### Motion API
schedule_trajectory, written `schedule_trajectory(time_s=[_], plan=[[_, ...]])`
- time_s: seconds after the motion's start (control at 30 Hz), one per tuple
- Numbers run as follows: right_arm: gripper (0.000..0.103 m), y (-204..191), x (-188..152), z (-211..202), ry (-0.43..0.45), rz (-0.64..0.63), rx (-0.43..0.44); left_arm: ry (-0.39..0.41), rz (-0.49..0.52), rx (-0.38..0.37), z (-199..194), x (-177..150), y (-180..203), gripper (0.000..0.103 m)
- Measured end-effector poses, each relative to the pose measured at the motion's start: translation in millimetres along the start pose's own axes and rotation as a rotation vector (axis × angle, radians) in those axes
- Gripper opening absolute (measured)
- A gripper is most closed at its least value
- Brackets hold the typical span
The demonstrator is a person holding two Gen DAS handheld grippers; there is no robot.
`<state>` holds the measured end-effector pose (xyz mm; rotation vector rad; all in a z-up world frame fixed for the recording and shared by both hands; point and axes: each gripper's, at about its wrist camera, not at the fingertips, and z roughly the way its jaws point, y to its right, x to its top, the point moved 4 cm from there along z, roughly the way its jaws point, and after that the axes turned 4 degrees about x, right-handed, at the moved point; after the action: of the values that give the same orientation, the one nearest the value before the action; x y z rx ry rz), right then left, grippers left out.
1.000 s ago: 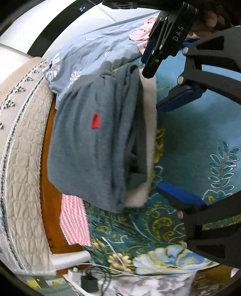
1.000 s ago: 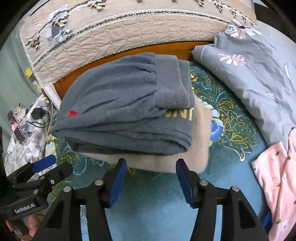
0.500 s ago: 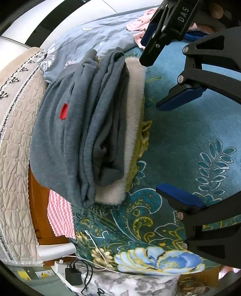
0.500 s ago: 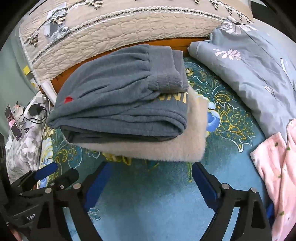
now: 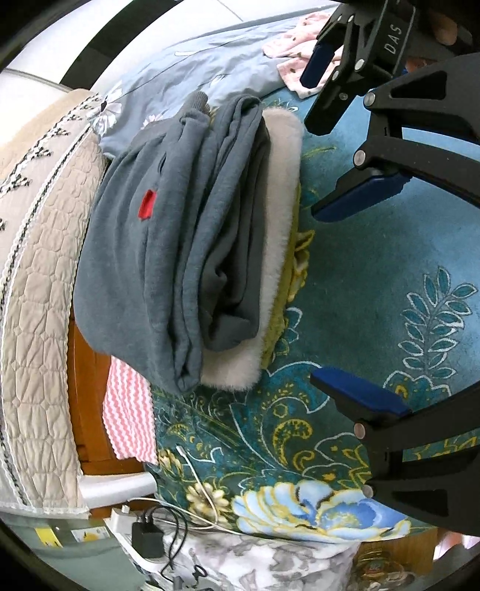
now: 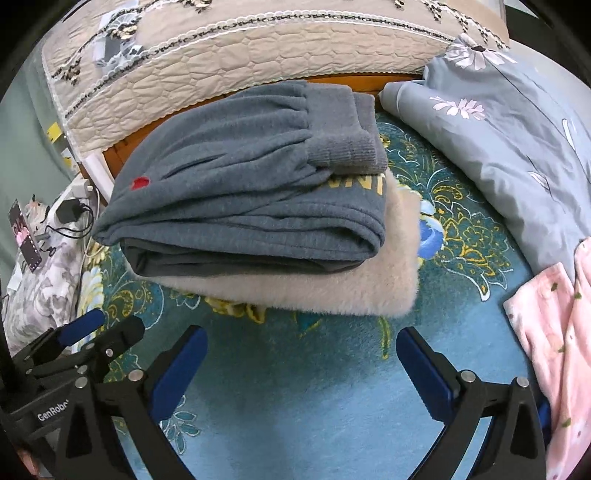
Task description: Fold clothes
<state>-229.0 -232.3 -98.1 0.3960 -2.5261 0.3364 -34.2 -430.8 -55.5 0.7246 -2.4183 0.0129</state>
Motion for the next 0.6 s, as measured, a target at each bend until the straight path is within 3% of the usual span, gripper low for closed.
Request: schedule_trajectory(time_s=[0.4,0.6], plan=[[0.103,2.0,-6.2,9.2,-0.015,-0.020,-0.023,0.048,-0.023,-0.003,-0.5,0.1,-4.2,0.082],[0.103,1.1,-8.6,12.0,-0.019,-0.019,-0.024,0.021,-0.038,-0.015,7.7,-5.2,-3.8,0.082]])
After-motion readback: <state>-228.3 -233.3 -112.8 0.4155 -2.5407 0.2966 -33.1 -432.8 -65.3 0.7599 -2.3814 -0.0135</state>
